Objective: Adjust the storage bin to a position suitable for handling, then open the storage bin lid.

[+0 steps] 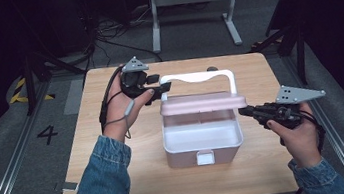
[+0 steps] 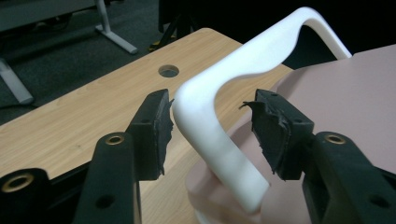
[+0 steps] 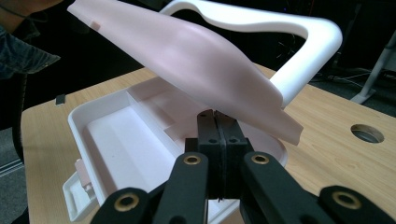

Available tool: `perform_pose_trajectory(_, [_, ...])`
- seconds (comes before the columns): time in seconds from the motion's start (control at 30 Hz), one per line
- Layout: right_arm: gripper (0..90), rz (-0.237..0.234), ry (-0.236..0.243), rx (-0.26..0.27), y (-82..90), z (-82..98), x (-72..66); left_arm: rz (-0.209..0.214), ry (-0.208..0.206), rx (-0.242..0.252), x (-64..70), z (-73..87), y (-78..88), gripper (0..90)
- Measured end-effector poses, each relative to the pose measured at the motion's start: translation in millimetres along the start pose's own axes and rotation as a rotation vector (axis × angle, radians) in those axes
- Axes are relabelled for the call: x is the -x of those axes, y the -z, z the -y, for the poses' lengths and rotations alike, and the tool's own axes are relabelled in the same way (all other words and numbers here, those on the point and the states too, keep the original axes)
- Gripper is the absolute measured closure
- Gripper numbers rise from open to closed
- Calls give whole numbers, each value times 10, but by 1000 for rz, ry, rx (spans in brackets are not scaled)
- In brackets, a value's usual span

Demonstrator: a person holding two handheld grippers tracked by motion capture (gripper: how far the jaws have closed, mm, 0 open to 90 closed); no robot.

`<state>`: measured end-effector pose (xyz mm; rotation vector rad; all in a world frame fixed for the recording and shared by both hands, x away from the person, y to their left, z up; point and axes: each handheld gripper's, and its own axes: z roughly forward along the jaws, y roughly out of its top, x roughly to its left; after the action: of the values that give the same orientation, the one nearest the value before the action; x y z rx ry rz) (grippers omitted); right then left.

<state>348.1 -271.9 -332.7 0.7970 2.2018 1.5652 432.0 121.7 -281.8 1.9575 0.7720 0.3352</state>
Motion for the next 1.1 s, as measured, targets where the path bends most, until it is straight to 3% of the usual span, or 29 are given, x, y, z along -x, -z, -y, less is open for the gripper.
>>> perform_pose_trajectory(0.17, [900, -1, -11, 3, -8, -8, 12, -24, -1, 16, 16, 82, 258, 446])
perform_pose_trajectory(0.23, [900, 0, -10, 1, -16, -11, 19, -52, -2, -8, 21, 146, 350, 443])
perform_pose_trajectory(0.33, [900, -4, -19, 3, -30, -13, 23, -58, -4, -32, 28, 239, 440, 440])
perform_pose_trajectory(0.43, [900, -2, -27, 3, -31, -15, 24, -24, 15, -17, 30, 350, 513, 452])
perform_pose_trajectory(0.57, [900, 6, -36, 12, -32, -16, 20, -6, 4, -22, 83, 479, 579, 438])
perform_pose_trajectory(0.73, [900, 6, -46, 16, -15, -7, 29, 51, -14, -17, 168, 594, 578, 403])
perform_pose_trajectory(1.1, [900, -2, -63, 22, 8, -16, 33, 67, -58, -10, 425, 606, 443, 415])
